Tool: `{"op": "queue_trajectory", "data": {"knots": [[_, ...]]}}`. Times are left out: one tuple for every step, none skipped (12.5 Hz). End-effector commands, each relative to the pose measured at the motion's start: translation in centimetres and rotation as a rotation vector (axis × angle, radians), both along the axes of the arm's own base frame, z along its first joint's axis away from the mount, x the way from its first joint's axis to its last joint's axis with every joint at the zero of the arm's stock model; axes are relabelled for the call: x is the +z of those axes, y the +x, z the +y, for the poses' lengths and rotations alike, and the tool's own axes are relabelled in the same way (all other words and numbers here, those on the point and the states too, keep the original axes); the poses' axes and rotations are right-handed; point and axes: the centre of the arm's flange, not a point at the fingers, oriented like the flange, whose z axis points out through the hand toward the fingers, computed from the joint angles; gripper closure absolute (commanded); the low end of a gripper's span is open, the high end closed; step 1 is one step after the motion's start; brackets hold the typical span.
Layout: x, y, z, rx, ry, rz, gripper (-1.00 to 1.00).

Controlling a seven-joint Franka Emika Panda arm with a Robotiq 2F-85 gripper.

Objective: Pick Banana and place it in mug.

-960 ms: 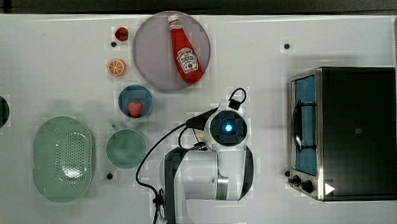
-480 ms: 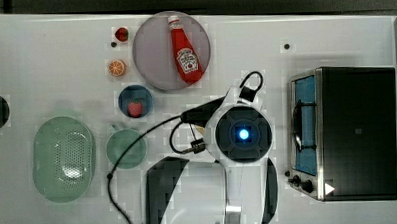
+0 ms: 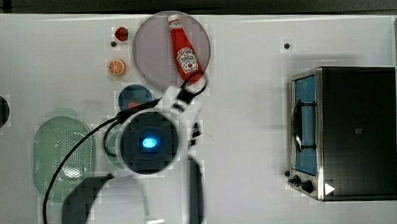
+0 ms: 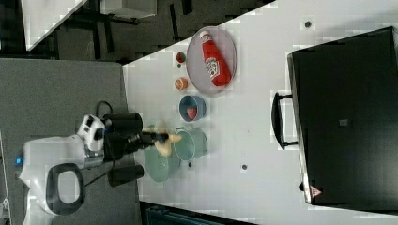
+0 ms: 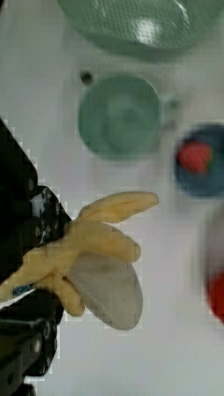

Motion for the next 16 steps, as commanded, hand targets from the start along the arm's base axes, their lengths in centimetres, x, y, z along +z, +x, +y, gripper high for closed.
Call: {"op": "queue_trajectory", "data": {"knots": [[-2.3,-1.5,6.6,-0.164,-0.01,0.051,0.36],[-2.9,-1.8,8.0,-0.193,-0.013,0.054,0.36],[-3.6,-1.9,9.3,-0.215,-0.015,0.052,0.36],[-4.6,-1.9,10.5,-0.231,-0.013,0.049,0.36],[-5.6,-1.8,11.5,-0.243,-0.004,0.04,0.36],[-6.7,-1.6,12.4,-0.256,0.007,0.035,0.36],[-7.9,-1.4,13.2,-0.272,0.018,0.034,0.36],[-9.2,-1.2,13.6,-0.286,0.026,0.038,0.36],[-10.4,-1.0,13.9,-0.289,0.034,0.043,0.36],[-11.6,-0.9,14.0,-0.287,0.039,0.052,0.36],[-12.6,-0.8,14.2,-0.284,0.042,0.058,0.36],[-13.4,-0.5,14.1,-0.277,0.042,0.051,0.36],[-14.0,-0.3,14.0,-0.262,0.034,0.039,0.29],[-14.4,0.0,13.9,-0.245,0.032,0.016,0.1],[-14.7,0.1,13.9,-0.243,0.041,-0.003,-0.11],[-15.2,-0.2,13.8,-0.24,0.036,0.002,-0.41]]}}
